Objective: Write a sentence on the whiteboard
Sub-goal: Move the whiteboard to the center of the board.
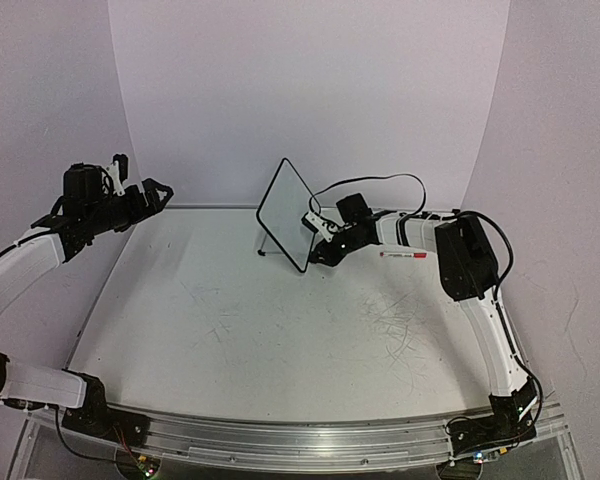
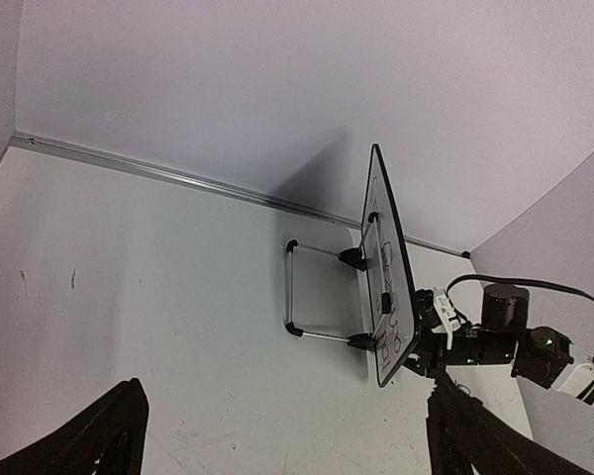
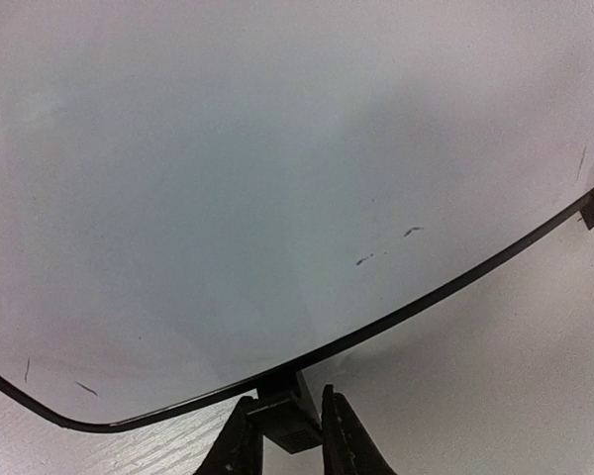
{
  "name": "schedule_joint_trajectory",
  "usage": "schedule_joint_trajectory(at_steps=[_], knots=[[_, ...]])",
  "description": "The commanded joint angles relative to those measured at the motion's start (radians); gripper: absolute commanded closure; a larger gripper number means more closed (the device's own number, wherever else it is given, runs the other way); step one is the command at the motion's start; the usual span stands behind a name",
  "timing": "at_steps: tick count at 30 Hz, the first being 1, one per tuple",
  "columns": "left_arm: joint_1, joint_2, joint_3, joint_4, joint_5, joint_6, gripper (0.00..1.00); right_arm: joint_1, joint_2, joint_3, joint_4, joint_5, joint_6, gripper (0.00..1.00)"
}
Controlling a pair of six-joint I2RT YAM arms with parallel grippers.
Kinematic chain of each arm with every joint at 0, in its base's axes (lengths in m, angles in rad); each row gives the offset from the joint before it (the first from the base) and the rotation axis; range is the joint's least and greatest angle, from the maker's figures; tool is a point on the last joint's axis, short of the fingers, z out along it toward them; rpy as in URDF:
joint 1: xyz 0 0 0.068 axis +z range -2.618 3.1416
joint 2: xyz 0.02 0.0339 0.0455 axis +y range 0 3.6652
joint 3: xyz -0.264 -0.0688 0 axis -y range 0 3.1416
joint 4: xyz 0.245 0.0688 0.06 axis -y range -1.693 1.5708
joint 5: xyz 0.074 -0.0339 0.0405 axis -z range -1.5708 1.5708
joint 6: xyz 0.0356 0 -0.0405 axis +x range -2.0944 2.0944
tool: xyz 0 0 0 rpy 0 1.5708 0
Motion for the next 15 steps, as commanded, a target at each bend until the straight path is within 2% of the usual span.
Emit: schedule_joint_trajectory(at_steps=[1, 9, 15], knots=[[0.001, -0.015, 0.014, 0.004, 0.016, 0.003, 0.01, 0.015, 0.004, 0.012, -0.021, -0.009, -0.002, 0.81], [0.001, 0.008, 0.026, 0.004, 0.023, -0.008, 0.01, 0.037, -0.068, -0.104, 0.033, 0.035, 0.046, 0.92], [0.001, 0.028, 0.028, 0.004, 0.022, -0.027, 0.01, 0.064, -0.214, -0.351, 0.209, 0.098, 0.227, 0.92]])
